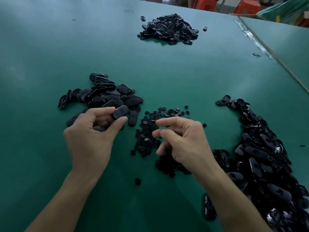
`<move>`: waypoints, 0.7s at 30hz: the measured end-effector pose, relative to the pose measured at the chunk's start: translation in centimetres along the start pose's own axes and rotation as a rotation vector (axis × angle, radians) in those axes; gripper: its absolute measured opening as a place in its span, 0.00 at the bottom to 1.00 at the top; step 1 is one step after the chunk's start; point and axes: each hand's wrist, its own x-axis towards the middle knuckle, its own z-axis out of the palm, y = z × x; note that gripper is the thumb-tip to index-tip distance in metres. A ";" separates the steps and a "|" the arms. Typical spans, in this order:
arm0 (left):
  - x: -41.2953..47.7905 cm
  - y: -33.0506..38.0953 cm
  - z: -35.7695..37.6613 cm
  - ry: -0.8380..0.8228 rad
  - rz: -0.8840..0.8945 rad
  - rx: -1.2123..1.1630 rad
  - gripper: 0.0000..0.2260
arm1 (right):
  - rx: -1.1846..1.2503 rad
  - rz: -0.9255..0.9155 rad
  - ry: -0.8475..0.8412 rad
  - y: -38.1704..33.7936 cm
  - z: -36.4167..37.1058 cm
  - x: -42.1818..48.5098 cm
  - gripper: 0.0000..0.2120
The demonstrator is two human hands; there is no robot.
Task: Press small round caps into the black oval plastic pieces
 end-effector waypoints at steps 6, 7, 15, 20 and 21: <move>0.6 -1.2 -0.4 -0.042 0.056 0.393 0.15 | 0.013 0.017 0.004 0.3 -0.1 0.1 0.09; 0.7 -1.4 -0.4 -0.048 0.035 0.438 0.15 | 0.016 0.021 0.006 0.3 -0.1 0.1 0.09; 0.7 -1.6 0.1 -0.159 -0.088 0.596 0.33 | 0.020 0.014 0.018 0.5 -0.7 -0.2 0.10; 0.7 -1.7 0.5 -0.254 -0.063 0.770 0.48 | 0.035 -0.001 0.015 0.5 -0.9 -0.5 0.10; 0.8 -1.8 0.7 -0.268 -0.068 0.798 0.48 | 0.040 -0.006 0.014 0.5 -0.9 -0.6 0.10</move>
